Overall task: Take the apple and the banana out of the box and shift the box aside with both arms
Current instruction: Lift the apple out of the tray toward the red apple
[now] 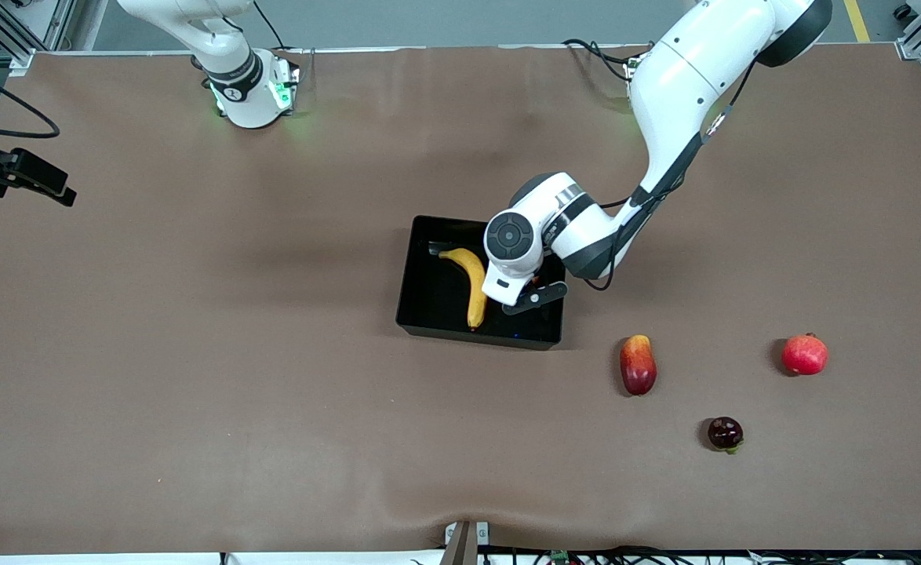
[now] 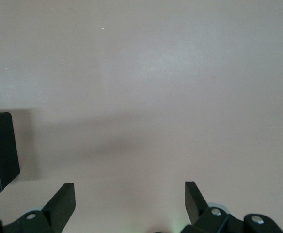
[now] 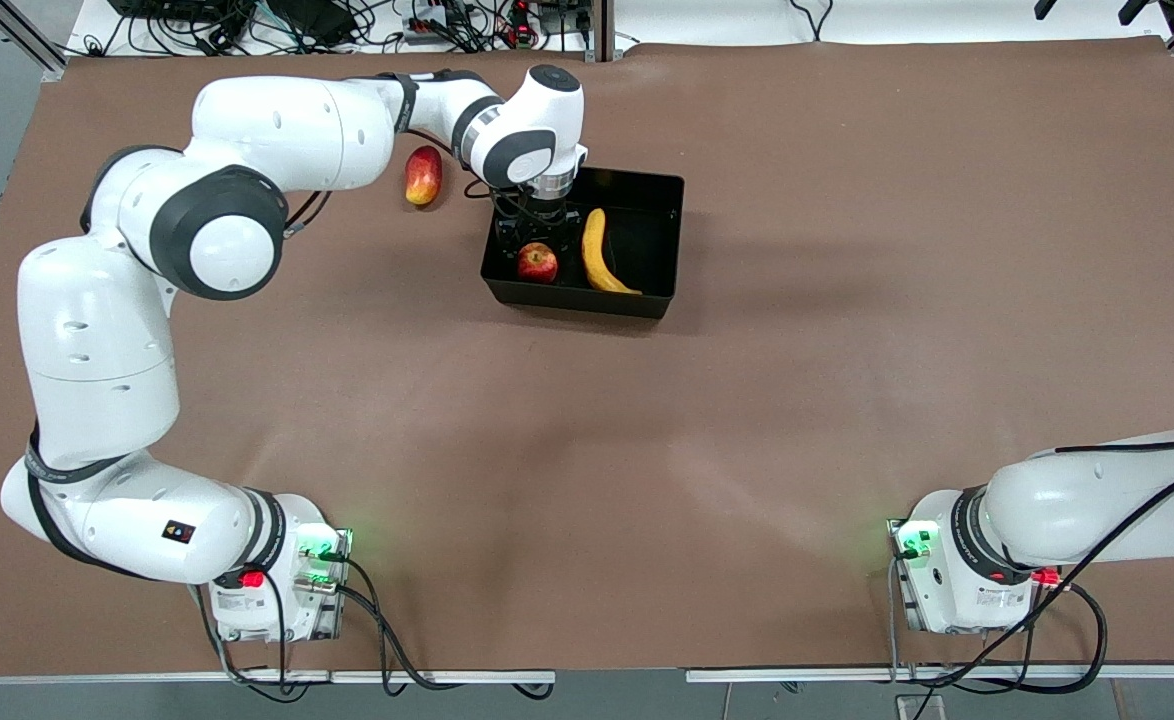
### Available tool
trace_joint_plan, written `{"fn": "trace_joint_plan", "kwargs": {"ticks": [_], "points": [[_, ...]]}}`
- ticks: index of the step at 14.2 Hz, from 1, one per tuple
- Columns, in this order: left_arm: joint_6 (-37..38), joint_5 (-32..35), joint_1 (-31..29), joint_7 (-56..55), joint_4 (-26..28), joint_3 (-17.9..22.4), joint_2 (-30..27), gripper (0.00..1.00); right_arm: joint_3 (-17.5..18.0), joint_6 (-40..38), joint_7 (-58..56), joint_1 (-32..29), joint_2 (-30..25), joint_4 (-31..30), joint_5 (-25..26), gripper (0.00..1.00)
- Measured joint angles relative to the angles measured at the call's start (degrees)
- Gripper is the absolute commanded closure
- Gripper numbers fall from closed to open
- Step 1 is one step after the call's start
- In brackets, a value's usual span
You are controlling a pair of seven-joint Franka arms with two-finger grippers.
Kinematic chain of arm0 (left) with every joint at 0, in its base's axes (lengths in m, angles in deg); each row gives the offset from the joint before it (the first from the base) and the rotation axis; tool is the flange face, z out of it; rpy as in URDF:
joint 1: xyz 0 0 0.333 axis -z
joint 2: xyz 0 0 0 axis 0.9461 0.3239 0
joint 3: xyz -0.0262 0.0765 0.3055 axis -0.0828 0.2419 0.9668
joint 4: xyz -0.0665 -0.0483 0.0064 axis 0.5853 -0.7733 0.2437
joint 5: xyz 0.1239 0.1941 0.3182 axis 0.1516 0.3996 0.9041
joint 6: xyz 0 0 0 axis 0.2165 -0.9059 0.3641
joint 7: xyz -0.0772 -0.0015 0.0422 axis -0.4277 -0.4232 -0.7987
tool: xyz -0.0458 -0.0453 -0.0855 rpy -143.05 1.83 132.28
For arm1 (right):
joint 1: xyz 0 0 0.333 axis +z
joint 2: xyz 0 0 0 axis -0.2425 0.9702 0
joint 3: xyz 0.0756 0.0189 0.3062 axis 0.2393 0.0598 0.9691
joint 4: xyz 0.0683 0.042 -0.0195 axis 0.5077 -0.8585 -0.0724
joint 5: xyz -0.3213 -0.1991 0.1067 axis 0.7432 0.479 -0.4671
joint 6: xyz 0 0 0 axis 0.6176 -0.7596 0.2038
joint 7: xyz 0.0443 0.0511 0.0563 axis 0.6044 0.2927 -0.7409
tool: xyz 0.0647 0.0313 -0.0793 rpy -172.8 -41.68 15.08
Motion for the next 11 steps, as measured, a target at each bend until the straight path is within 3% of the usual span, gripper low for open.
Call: {"fn": "trace_joint_plan", "kwargs": {"ticks": [4,7,11], "points": [[1.2,0.0,0.0,-0.6,-2.5,-0.1,-1.5,1.0,0.0,0.0,0.0,0.0,0.0,0.0,0.0,0.0],[10.4,0.0,-1.1,0.3,-7.1,-0.1,-7.2,1.0,0.0,0.0,0.0,0.0,0.0,0.0,0.0,0.0],[16.8,-2.7,-10.8,11.8,-8.8,0.0,-16.8,1.0,0.1,0.0,0.0,0.0,0.0,0.0,0.0,0.0]]}}
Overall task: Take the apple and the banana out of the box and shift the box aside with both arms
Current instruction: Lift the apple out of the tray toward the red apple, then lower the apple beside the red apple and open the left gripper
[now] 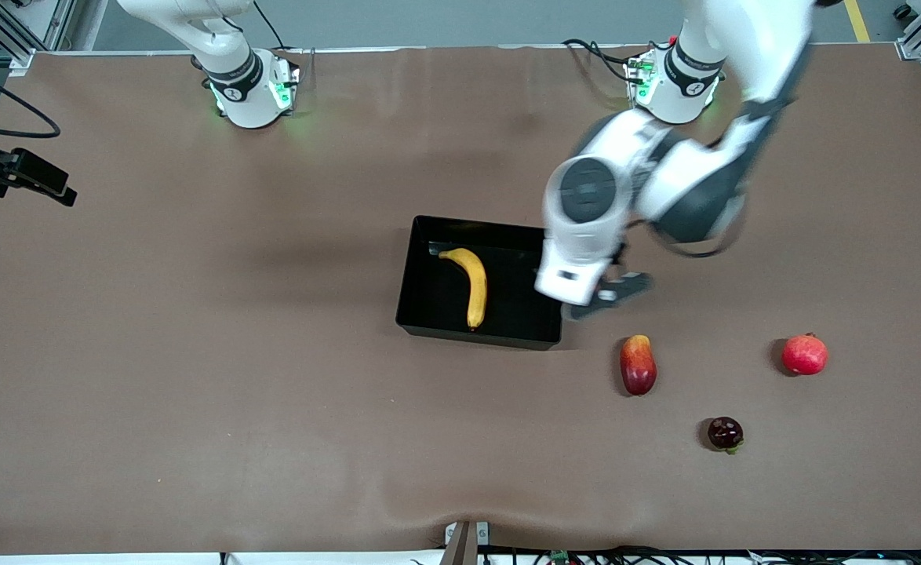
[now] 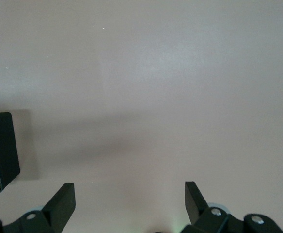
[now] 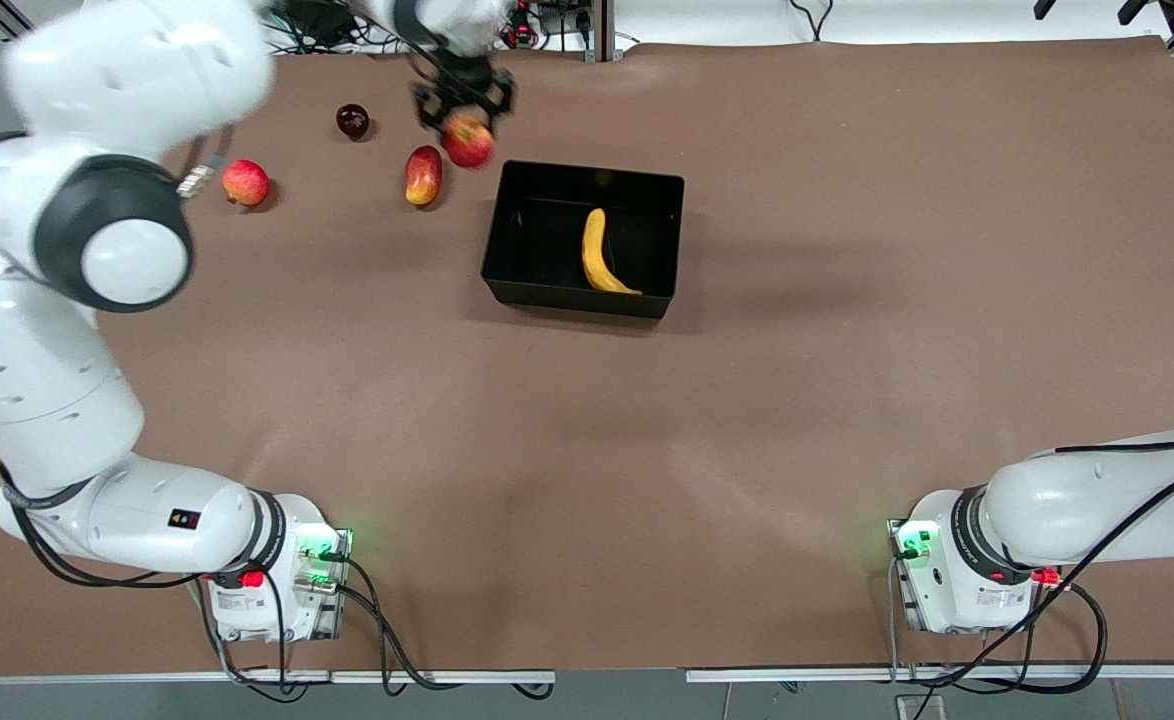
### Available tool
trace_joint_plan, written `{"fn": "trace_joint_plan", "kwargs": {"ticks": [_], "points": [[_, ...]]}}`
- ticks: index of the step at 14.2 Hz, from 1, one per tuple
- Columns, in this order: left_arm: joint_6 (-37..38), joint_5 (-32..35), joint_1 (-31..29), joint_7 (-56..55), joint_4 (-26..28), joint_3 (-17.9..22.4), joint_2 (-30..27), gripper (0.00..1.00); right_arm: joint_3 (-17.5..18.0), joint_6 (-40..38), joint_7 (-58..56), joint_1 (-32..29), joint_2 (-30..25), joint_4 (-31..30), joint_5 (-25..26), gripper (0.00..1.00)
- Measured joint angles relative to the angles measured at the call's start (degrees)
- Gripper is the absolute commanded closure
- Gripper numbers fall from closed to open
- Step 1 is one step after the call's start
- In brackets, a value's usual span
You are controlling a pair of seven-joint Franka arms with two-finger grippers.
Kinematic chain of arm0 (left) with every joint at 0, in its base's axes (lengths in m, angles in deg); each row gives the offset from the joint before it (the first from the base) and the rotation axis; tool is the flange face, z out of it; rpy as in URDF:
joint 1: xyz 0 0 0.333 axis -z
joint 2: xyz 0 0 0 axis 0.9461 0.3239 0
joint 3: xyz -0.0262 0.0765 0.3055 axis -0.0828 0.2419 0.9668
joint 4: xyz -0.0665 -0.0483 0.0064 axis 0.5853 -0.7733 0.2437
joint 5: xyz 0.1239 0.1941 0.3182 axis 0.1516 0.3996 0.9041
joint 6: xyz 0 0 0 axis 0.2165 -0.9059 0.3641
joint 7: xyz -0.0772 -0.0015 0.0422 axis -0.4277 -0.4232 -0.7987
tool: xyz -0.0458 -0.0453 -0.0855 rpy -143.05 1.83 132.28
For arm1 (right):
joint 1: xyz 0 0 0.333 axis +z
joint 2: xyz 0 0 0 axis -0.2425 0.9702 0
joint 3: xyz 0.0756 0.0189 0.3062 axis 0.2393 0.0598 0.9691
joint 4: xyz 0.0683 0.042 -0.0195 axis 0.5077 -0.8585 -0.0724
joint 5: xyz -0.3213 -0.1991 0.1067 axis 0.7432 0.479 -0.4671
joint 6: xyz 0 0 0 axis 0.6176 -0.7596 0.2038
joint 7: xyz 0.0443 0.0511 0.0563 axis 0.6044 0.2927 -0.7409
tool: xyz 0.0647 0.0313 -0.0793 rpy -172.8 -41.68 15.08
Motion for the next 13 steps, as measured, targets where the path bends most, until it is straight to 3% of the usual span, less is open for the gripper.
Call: {"fn": "trace_joint_plan", "kwargs": {"ticks": [3,6,9,13], "points": [[2.6,-1.9,-11.7,12.5,1.3,0.3,-1.9,1.0,0.0,0.0,0.0,0.0,0.0,0.0,0.0,0.0],[-0.6,-1.5,-21.1,18.2,5.9,0.5,0.0,1.0,0.0,0.0,0.0,0.0,0.0,0.0,0.0,0.0],[-10.2,1.1,-26.8,19.8,9.0,0.8,6.1,1.0,0.0,0.0,0.0,0.0,0.0,0.0,0.0,0.0],[-17.7,9.2,-29.7,20.0,8.8,1.2,14.0,1.0,0.0,0.0,0.0,0.0,0.0,0.0,0.0,0.0]]}}
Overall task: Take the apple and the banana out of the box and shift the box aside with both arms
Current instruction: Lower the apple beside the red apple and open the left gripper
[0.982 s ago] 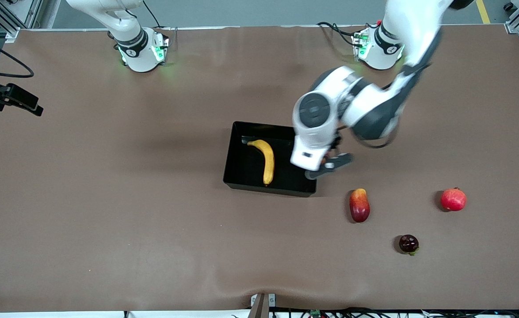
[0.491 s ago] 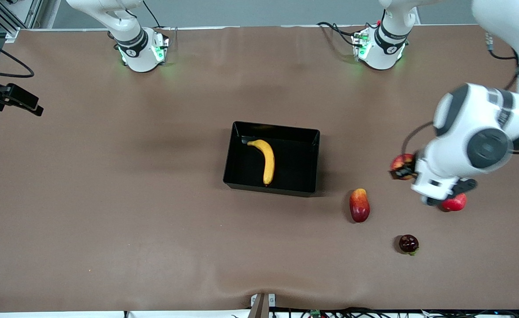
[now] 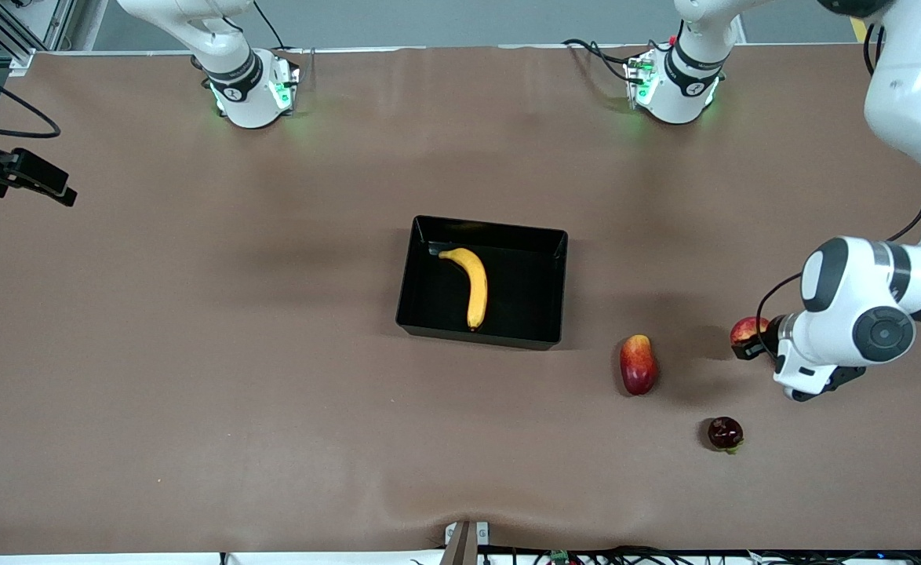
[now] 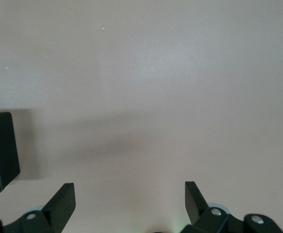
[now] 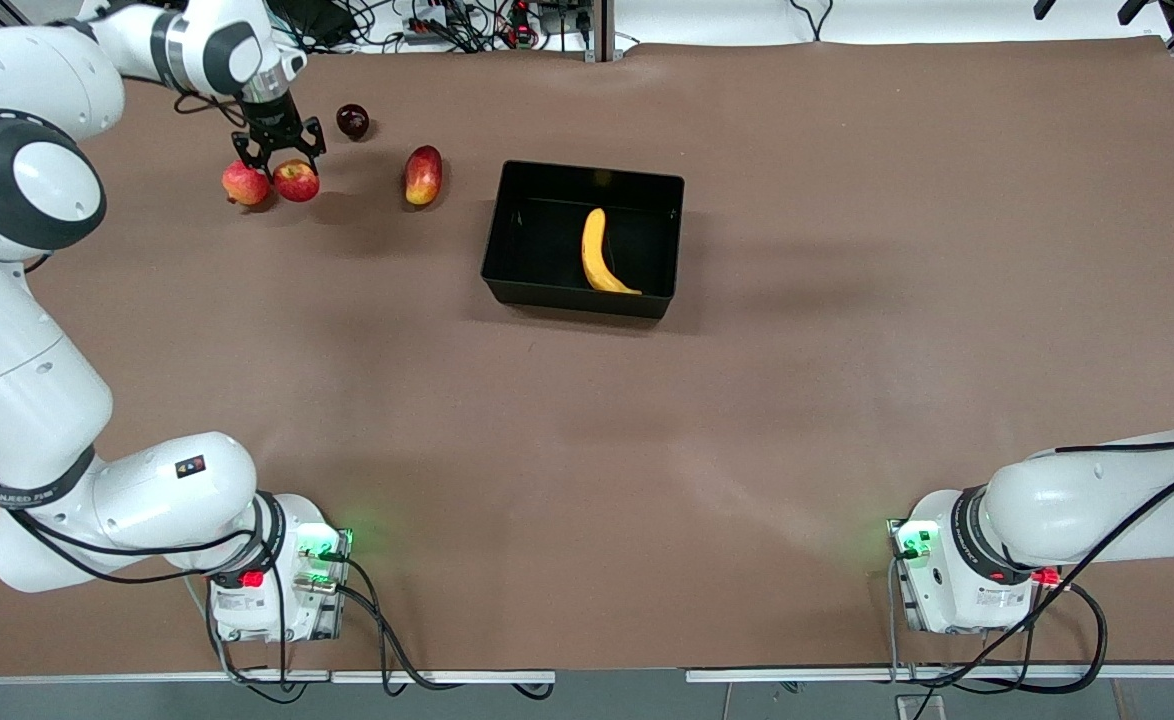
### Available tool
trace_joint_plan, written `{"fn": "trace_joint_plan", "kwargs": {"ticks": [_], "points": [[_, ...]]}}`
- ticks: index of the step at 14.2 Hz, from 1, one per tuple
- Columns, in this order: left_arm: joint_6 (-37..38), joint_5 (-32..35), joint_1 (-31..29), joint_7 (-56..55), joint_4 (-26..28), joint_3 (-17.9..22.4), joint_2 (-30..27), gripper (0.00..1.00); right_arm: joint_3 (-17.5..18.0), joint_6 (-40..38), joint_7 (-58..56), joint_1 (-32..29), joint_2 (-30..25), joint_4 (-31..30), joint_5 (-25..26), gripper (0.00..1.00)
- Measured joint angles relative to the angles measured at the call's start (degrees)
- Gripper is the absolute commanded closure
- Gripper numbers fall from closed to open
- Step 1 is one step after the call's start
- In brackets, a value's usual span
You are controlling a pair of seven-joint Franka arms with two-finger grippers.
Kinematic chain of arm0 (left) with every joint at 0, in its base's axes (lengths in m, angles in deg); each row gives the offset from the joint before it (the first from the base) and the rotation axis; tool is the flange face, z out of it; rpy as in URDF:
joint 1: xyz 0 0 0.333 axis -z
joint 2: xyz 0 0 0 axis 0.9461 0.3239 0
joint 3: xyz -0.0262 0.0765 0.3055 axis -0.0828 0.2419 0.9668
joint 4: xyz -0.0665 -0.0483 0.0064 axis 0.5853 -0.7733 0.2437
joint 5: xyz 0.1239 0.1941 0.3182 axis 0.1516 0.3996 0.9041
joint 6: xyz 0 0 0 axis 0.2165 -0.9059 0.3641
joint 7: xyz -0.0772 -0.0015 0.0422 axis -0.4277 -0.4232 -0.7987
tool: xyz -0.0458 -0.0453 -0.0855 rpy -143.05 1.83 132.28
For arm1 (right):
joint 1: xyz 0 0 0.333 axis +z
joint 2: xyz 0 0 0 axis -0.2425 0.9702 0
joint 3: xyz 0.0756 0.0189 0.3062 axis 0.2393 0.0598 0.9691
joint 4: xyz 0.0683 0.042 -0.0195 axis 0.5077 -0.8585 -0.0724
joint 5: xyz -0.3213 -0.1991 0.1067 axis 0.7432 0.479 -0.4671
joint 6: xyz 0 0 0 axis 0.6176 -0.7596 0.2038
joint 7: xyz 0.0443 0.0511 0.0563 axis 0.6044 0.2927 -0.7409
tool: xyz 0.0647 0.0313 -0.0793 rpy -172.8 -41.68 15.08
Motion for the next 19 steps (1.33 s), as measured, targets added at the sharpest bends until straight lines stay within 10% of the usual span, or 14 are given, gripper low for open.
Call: {"fn": "trace_joint_plan", "kwargs": {"ticks": [12,14,15,19], "points": [[-3.6,3.4,1.1,1.1,-6.7,0.0,6.5,1.0,0.0,0.0,0.0,0.0,0.0,0.0,0.0,0.0],[-4.0,3.4,1.1,2.8,-7.7,0.7,7.0,0.53,0.0,0.0,0.0,0.0,0.0,0.0,0.0,0.0],[-4.3,3.6,1.0,3.9,-7.9,1.0,7.1,0.02,0.1,0.0,0.0,0.1,0.0,0.0,0.0,0.0],[-5.1,7.7,0.9,4.5,-8.2,1.5,7.6,0.0,0.6,0.0,0.0,1.2,0.2,-0.1,0.0,0.0]]}}
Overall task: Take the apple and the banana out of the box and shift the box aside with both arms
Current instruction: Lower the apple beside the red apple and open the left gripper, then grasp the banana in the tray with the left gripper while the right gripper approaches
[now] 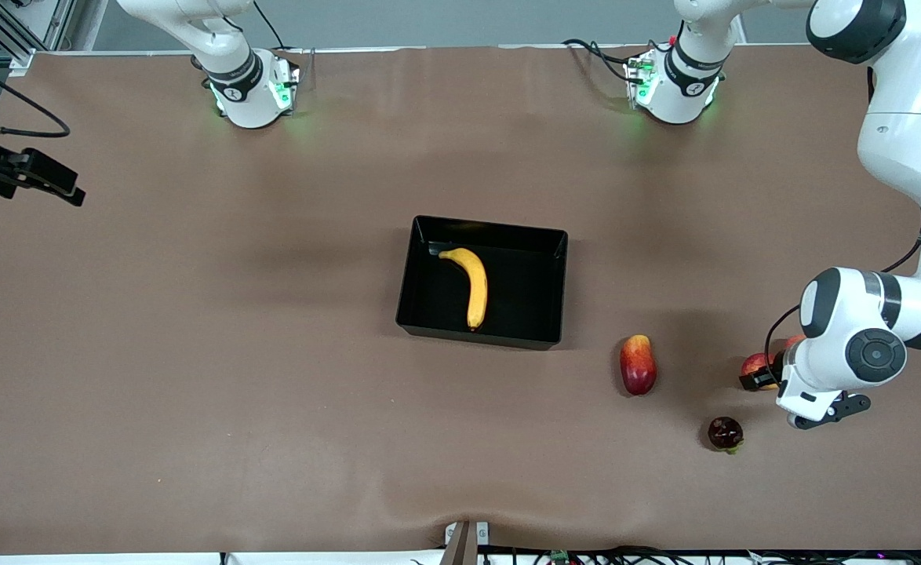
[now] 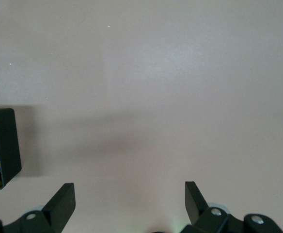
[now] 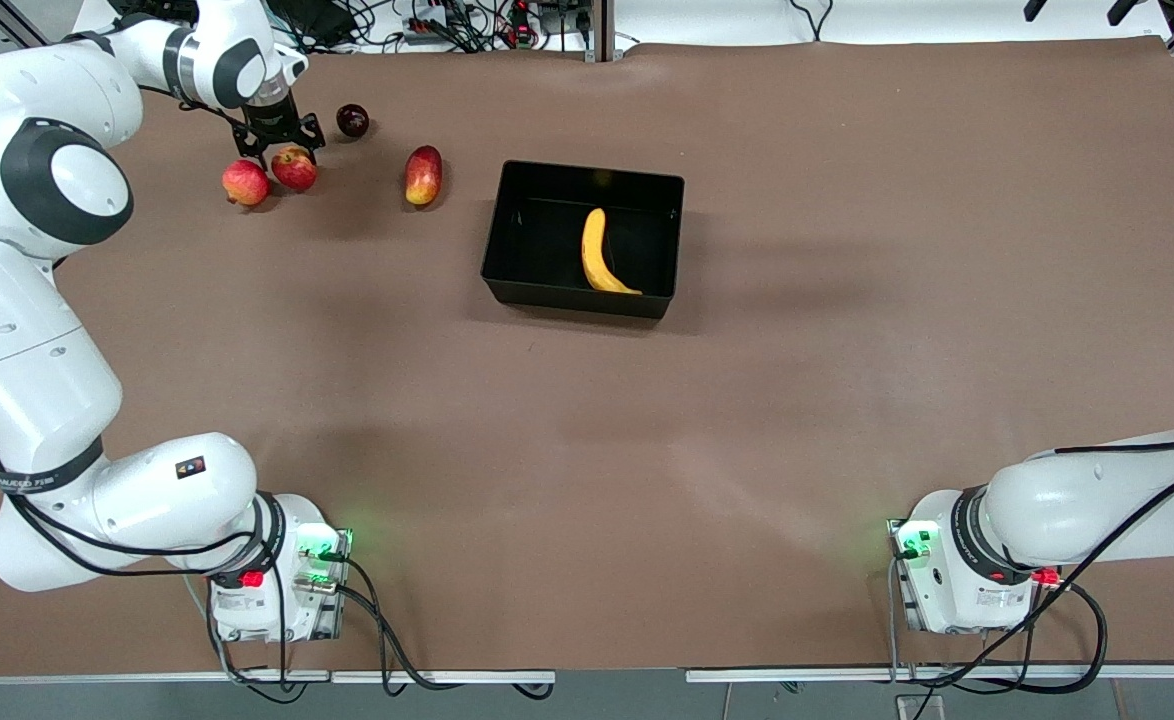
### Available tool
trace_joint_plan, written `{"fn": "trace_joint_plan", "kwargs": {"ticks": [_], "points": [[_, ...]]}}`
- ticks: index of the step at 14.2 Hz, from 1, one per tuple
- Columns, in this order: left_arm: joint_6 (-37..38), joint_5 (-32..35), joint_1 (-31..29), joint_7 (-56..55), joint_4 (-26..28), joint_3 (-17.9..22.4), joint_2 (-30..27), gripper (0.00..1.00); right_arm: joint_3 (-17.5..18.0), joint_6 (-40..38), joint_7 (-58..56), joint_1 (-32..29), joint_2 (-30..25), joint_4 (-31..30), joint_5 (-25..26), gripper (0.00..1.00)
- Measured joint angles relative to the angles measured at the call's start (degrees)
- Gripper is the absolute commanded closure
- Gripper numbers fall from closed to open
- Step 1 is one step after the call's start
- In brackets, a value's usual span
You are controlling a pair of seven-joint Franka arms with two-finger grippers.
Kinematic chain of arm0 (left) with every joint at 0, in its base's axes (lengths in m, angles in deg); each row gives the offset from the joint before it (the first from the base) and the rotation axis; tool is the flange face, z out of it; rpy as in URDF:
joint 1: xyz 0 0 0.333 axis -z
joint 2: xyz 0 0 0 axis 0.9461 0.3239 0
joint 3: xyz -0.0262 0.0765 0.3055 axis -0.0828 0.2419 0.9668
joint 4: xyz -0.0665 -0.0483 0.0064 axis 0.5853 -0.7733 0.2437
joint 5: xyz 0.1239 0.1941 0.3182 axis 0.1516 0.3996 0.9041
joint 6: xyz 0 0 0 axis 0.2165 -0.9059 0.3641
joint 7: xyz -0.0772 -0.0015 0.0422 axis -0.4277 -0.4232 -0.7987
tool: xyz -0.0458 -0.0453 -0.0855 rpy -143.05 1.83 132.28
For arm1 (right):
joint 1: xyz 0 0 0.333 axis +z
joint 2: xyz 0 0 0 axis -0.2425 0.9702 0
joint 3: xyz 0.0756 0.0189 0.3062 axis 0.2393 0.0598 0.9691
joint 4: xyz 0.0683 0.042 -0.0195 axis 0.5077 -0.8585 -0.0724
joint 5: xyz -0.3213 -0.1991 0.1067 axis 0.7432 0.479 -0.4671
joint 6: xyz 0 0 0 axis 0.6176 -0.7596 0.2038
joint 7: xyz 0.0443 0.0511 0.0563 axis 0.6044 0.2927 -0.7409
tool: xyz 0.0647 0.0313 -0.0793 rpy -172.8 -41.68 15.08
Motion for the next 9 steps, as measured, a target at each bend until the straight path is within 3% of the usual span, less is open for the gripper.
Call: {"fn": "trace_joint_plan", "kwargs": {"ticks": [3,7,9], "points": [[5.0,0.0,0.1,-0.2,-1.1,-4.7,-0.5,0.0,0.2,0.1,0.1,1.2,1.1,-0.2,0.0,0.0],[16.0,-0.5,1.2,-8.4,-1.6,-18.7,-3.1,0.0,0.4,4.1,0.1,3.6,4.5,-0.5,-0.1,0.0],[18.4,-0.6,4.7,-15.8,-0.7,-23.7,-3.6,0.0,0.5,5.2,0.4,6.2,5.7,-0.5,0.0,0.0]]}}
